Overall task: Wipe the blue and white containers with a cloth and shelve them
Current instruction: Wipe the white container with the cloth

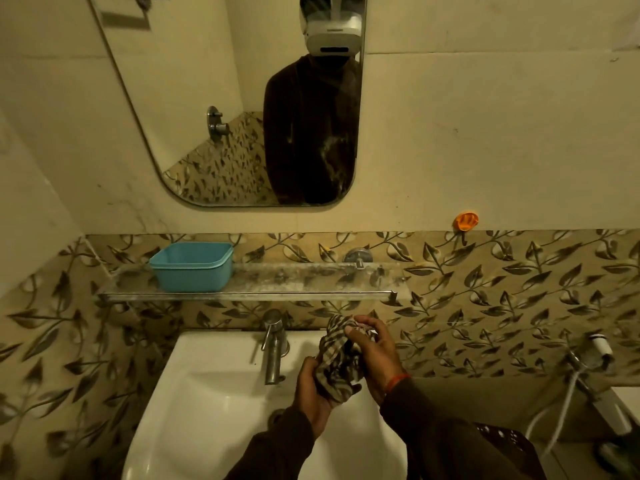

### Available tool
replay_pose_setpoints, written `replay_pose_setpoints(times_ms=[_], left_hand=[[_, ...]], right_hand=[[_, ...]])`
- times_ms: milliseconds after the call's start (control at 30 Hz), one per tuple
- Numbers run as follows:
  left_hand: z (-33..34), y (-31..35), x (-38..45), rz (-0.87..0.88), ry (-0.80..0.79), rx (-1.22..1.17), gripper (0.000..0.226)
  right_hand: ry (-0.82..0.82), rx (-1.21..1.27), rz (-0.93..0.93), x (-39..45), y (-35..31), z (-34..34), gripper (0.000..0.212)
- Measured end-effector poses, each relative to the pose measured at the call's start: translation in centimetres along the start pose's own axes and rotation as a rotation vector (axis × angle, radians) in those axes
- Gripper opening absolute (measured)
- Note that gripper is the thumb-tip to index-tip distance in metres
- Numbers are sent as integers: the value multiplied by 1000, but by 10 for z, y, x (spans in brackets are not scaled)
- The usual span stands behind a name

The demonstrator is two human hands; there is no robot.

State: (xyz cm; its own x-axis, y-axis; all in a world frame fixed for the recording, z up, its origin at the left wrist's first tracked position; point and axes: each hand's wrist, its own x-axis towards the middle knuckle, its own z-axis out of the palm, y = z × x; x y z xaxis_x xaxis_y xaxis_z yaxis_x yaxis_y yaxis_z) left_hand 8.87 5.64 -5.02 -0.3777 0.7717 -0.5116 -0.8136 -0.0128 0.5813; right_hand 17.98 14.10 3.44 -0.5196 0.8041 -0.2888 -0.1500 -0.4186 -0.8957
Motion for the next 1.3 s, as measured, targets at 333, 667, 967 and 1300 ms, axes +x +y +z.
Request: replay_pose_setpoints(times_ms=[333,667,967,1300], left_hand=[[1,61,-52,-89,-261,-132,79],[8,62,-67,28,-164,-204,49],[24,53,-84,45,-295,-137,50],[39,43,-94,147,-293,-70,51]], right_hand=[[-344,-1095,-634,-42,0,35,43],[-381,-1410,-773,-62,-26,54,47],[-195,-1539,-856,-61,-38,52,40],[14,-1581,-819,-58,-55,55,39]])
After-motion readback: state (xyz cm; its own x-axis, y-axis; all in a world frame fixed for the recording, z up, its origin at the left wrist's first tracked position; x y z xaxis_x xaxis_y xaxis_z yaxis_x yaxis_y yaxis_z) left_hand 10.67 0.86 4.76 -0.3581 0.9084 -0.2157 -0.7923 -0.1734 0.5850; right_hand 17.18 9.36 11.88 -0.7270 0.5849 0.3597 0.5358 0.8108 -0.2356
